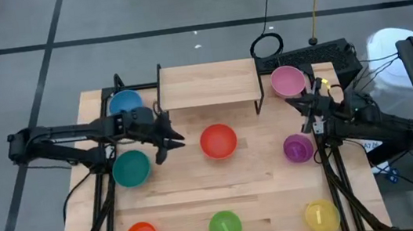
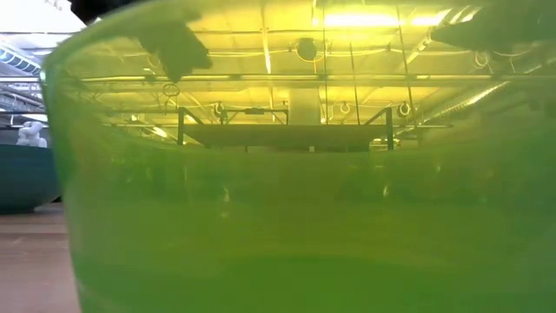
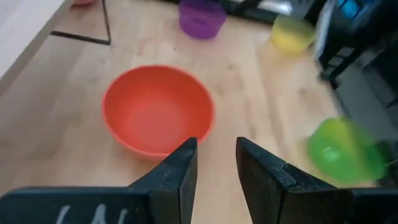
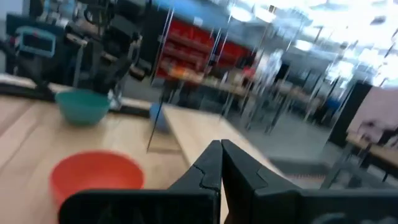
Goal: Place and stack bowls onto a shelf
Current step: Put the top orange bowl on the shelf
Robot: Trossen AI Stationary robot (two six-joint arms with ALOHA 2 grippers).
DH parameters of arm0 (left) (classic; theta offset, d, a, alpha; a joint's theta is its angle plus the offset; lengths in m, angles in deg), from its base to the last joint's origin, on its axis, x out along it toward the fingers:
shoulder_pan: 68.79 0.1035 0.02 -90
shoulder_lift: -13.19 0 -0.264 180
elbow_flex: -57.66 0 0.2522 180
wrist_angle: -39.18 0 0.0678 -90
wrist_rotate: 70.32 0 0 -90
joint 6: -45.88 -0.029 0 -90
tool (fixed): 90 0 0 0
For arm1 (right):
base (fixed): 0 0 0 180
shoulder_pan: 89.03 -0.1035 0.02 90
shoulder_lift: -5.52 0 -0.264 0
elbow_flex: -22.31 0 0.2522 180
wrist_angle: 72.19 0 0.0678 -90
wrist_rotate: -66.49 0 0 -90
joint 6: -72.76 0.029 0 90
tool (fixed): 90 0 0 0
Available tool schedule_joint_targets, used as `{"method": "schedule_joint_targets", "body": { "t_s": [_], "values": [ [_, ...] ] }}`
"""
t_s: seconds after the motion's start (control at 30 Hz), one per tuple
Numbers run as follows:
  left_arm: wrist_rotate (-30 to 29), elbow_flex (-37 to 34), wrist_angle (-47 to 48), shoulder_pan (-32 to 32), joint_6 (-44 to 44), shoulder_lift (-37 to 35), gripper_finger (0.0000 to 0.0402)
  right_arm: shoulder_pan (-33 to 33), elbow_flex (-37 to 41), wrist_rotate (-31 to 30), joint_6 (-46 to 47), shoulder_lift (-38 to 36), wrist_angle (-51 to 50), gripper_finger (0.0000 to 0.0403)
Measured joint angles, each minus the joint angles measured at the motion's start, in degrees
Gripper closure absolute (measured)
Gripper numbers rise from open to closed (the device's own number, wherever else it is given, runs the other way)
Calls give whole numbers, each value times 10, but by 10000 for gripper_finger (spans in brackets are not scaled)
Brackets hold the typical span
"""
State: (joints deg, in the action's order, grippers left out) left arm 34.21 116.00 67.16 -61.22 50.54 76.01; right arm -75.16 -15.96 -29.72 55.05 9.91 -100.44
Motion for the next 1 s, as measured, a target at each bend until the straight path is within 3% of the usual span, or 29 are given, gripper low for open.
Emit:
{"method": "schedule_joint_targets", "body": {
  "t_s": [0.33, 0.6, 0.83, 1.0],
  "values": [
    [-72, 0, -42, -39, -163, 98, 286, 0, -88, 2, 36, 60, -58, 401],
    [-77, 0, -103, -66, -247, 150, 286, 0, -92, 2, 40, 77, -59, 401],
    [-76, 51, -83, -76, -334, 197, 286, 0, -92, 2, 57, 84, -59, 401],
    [-76, 135, 45, -73, -406, 253, 286, 0, -92, 2, 74, 85, -59, 401]
  ]
}}
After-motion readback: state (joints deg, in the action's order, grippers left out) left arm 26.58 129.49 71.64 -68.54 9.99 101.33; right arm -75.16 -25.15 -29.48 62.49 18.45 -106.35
